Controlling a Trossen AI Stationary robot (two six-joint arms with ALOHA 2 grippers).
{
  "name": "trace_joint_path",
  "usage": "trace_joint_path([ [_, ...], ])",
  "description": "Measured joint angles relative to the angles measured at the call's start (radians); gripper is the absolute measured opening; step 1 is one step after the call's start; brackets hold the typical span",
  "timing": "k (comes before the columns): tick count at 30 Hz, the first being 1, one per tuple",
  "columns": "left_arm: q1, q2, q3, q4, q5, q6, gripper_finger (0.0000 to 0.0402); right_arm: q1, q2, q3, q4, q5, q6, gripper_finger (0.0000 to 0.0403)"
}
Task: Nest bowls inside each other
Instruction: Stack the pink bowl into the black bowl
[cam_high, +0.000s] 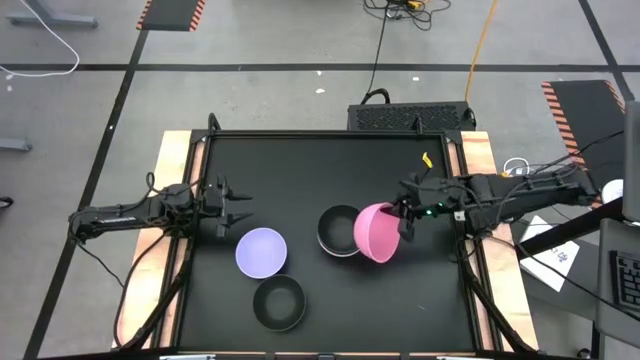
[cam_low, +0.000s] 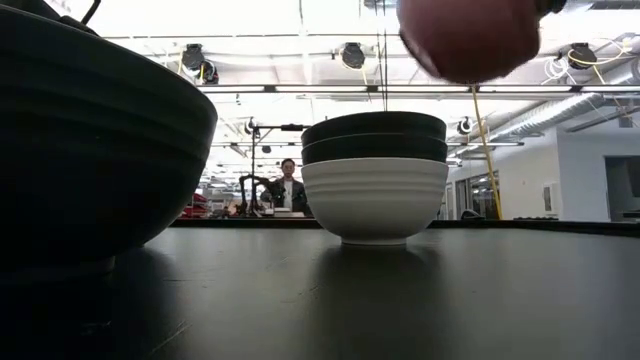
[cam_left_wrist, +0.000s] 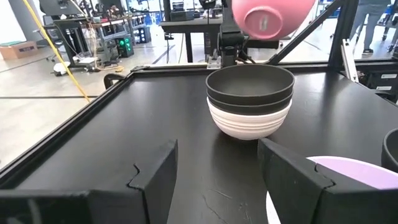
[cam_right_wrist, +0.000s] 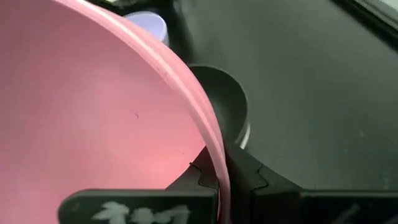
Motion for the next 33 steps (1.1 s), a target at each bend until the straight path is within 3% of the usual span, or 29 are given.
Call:
trace_joint_path([
  [14,0.000,0.000,0.000,-0.006,-0.001,0.004,0.0225,-0.235,0.129,0.073,0.034,-0.282,-0.126,0.0000],
  [23,0.000,0.000,0.000,-0.033,-0.001,0.003,0.0225,-0.249,0.299,0.217,-0.084,-0.287,-0.198,0.0000],
  [33,0.000,0.000,0.000,-0.021,-0.002,0.019,0.0225,-0.294,0.338,0.244,-0.122,-0.333,-0.218,0.0000],
])
